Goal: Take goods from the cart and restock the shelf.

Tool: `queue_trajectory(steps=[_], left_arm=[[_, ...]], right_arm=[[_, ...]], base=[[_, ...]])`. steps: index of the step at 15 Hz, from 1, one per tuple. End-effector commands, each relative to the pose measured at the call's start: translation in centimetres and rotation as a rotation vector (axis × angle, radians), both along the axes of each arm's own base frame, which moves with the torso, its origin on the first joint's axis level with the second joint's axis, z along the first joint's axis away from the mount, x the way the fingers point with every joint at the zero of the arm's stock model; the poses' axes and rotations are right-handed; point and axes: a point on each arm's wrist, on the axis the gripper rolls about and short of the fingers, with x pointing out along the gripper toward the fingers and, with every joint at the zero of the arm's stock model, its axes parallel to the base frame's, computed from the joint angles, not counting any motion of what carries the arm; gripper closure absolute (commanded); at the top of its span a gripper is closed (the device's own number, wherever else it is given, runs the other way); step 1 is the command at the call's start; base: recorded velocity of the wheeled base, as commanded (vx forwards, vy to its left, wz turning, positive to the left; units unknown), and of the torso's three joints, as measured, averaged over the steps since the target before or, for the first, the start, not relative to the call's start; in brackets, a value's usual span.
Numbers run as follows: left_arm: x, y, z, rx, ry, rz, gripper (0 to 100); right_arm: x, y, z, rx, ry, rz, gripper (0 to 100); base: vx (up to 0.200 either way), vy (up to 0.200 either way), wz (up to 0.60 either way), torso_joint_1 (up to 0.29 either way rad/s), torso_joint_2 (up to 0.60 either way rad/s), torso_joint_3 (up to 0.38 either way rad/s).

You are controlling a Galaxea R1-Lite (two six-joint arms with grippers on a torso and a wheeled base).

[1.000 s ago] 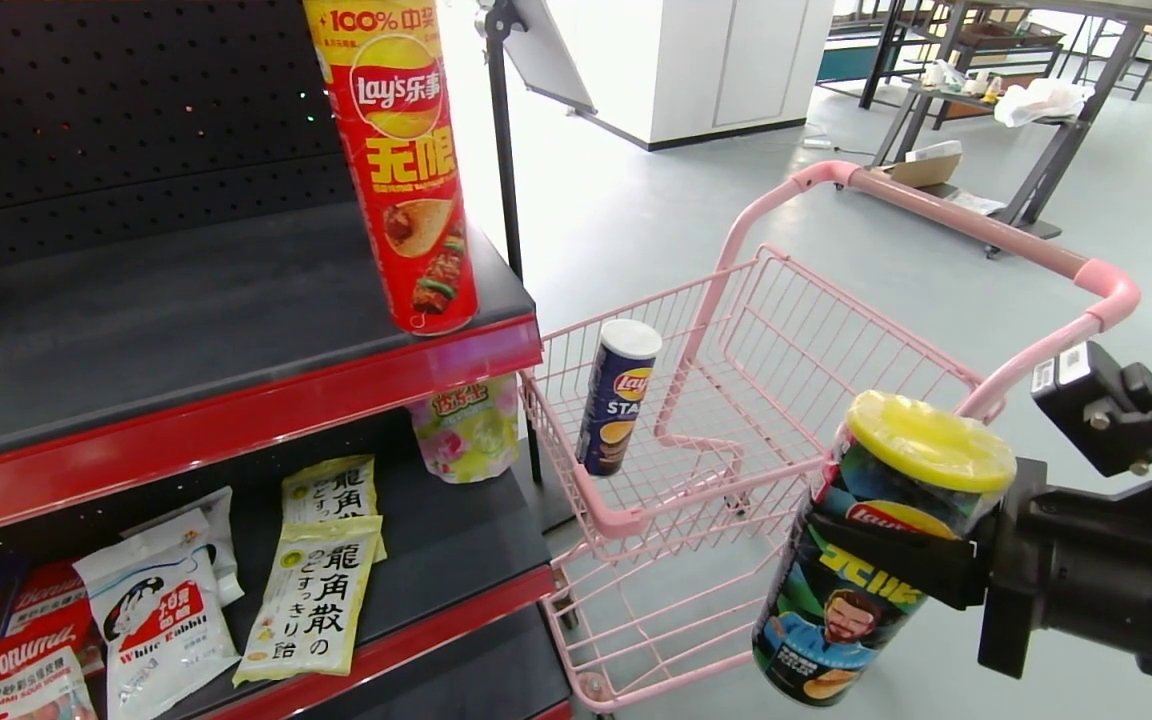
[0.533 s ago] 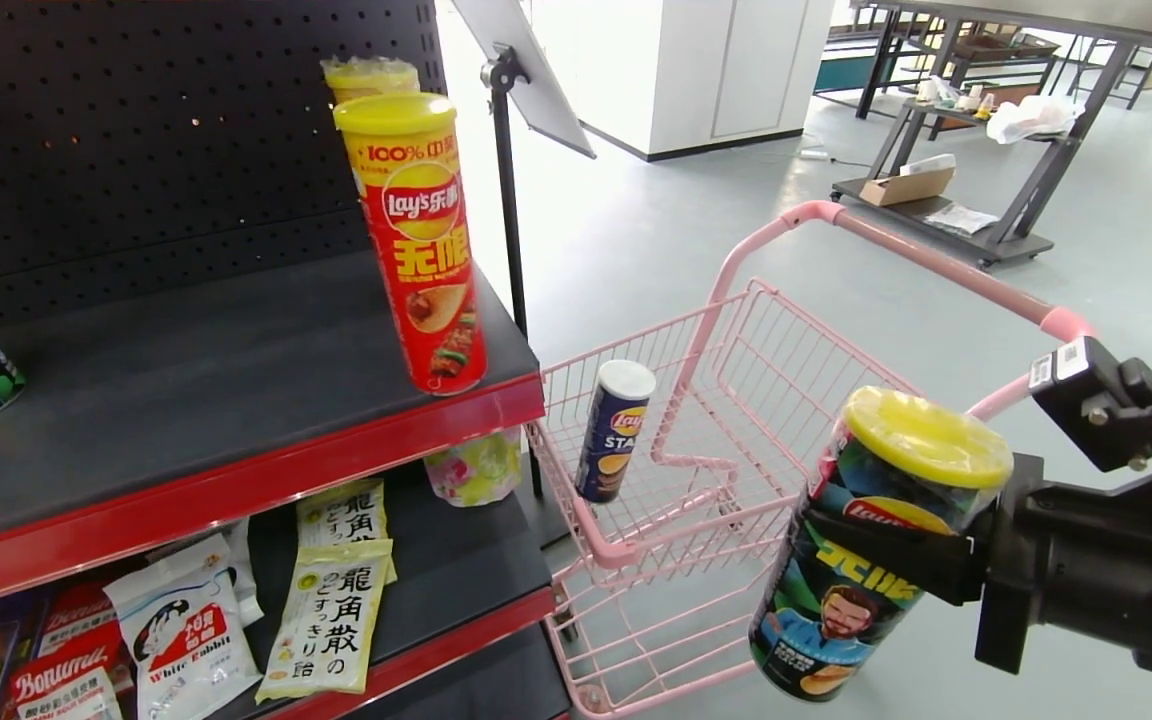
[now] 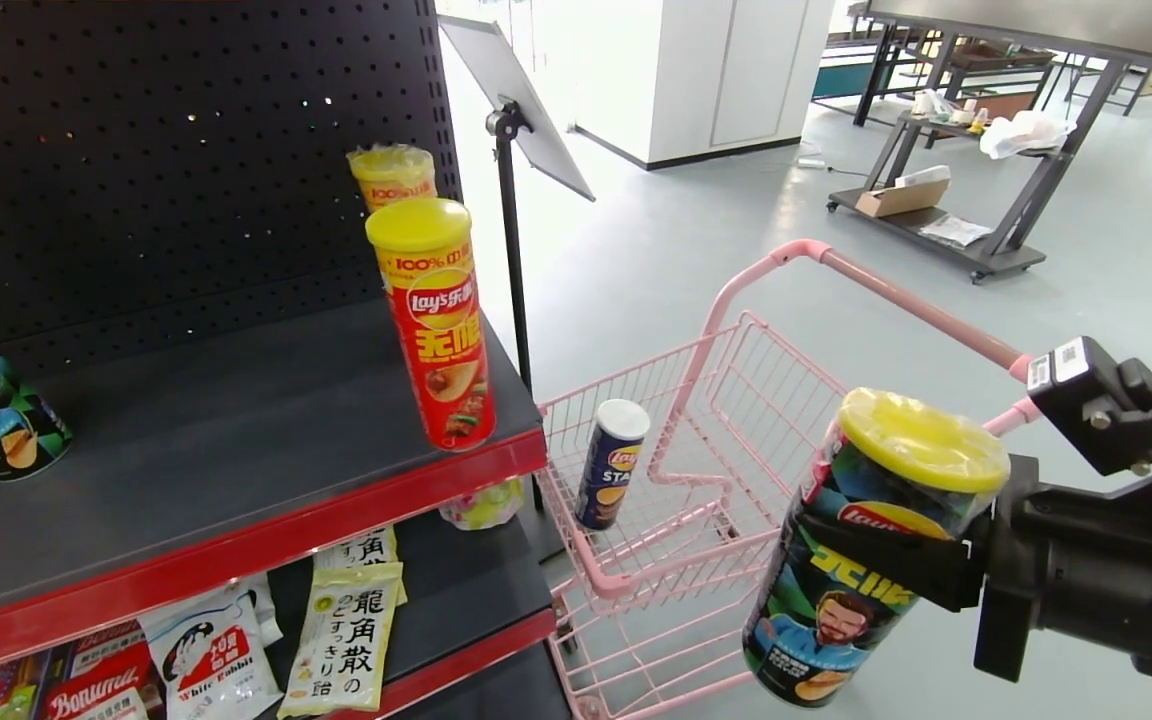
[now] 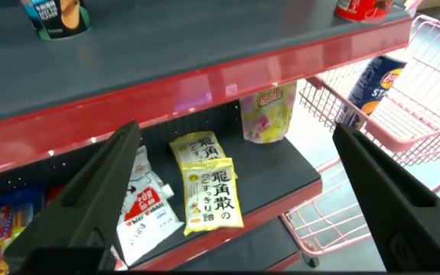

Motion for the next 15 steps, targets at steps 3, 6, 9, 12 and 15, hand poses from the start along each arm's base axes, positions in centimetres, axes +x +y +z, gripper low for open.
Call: queue_trajectory(steps=[3,6,9,12,15], left_arm=[[0.01,0.0,0.0,-0.005,0.001,0.0,0],[0.01,0.0,0.0,-0.005,0.001,0.0,0],[0.01,0.0,0.0,-0.003,0.001,0.0,0],[0.01,0.0,0.0,-0.003,0.001,0.0,0],[0.01,0.0,0.0,-0.003,0.001,0.0,0]], right_arm=[[0.12,0.08,-0.21,-0.012,0.002,0.001,100],[0.26,0.16,-0.31,-0.018,0.004,-0.002,100],[0.39,0.21,-0.38,-0.021,0.007,-0.005,100],[0.4,0.22,-0.45,-0.023,0.01,-0.005,100],[0.48,0.32,-0.53,-0.027,0.012,-0.003,100]], base=[[0.0,0.0,0.0,0.165,-0.39,-0.224],[0.0,0.0,0.0,0.078,-0.18,-0.093],[0.0,0.0,0.0,0.0,0.0,0.0],[-0.2,0.0,0.0,0.012,0.0,0.004],[-0.2,0.0,0.0,-0.002,0.0,-0.004]])
